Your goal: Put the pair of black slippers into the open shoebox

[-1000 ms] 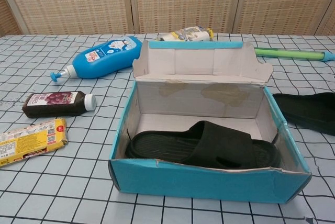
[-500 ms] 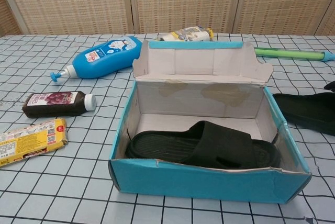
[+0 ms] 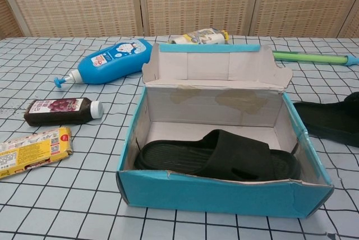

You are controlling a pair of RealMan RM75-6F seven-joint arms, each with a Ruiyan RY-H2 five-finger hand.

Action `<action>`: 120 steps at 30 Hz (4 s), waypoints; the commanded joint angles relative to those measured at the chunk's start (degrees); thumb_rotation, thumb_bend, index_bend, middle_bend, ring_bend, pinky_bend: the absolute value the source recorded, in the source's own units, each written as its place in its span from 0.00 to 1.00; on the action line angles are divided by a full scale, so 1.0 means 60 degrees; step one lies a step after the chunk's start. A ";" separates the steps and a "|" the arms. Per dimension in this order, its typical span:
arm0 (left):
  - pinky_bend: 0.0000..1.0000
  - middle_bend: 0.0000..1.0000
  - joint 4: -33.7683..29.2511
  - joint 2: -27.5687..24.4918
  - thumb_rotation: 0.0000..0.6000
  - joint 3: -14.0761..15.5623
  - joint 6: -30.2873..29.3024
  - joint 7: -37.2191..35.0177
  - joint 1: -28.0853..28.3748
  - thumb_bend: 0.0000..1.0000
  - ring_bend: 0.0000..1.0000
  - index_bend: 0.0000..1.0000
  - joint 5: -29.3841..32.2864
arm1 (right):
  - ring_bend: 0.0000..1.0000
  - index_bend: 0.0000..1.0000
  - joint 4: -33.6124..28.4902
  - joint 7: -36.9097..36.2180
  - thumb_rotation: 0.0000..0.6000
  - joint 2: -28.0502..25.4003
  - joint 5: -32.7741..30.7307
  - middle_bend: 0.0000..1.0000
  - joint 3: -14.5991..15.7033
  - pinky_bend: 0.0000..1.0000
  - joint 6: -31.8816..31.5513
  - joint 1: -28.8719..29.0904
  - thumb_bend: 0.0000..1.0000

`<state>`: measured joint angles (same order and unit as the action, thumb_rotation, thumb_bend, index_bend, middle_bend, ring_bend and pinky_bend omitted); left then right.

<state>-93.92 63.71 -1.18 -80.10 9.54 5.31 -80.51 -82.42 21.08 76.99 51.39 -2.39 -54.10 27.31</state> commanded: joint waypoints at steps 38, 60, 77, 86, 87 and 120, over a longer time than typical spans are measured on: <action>0.49 0.23 -0.0029 0.0017 1.00 0.0024 0.0094 0.0097 0.0040 0.45 0.34 0.28 0.0072 | 0.57 0.68 -0.1767 0.2858 1.00 0.0173 0.5096 0.70 -0.0204 0.67 -0.6961 -0.1690 0.00; 0.49 0.23 -0.0028 -0.0050 1.00 0.0040 0.0048 -0.0065 0.0023 0.45 0.34 0.28 0.0005 | 0.59 0.70 -0.0780 0.3276 1.00 0.3742 0.6906 0.71 -0.0828 0.69 -0.4437 0.0251 0.03; 0.49 0.23 -0.0047 -0.0109 1.00 0.0030 0.0015 -0.0165 0.0004 0.45 0.34 0.28 -0.0005 | 0.59 0.70 0.1164 0.3439 1.00 0.5422 0.6110 0.72 -0.0773 0.69 -0.3341 0.0601 0.03; 0.49 0.23 -0.0041 -0.0118 1.00 0.0038 0.0022 -0.0203 0.0006 0.45 0.34 0.28 -0.0030 | 0.59 0.70 0.1654 0.3467 1.00 0.5464 0.6108 0.72 -0.0513 0.69 -0.3281 0.0471 0.03; 0.49 0.23 -0.0043 -0.0119 1.00 0.0036 0.0016 -0.0205 0.0005 0.45 0.34 0.28 -0.0031 | 0.59 0.70 0.1653 0.3491 1.00 0.5434 0.6109 0.72 -0.0485 0.69 -0.3288 0.0445 0.03; 0.49 0.23 -0.0007 -0.0058 1.00 0.0017 0.0127 -0.0073 0.0051 0.45 0.35 0.28 0.0091 | 0.44 0.50 0.0148 0.3681 1.00 0.4125 0.5166 0.63 -0.0295 0.65 -0.2549 -0.0009 0.04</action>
<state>-93.96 63.36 -1.07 -79.34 9.11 5.62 -79.96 -79.53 44.94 103.17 81.92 -4.15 -69.59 27.15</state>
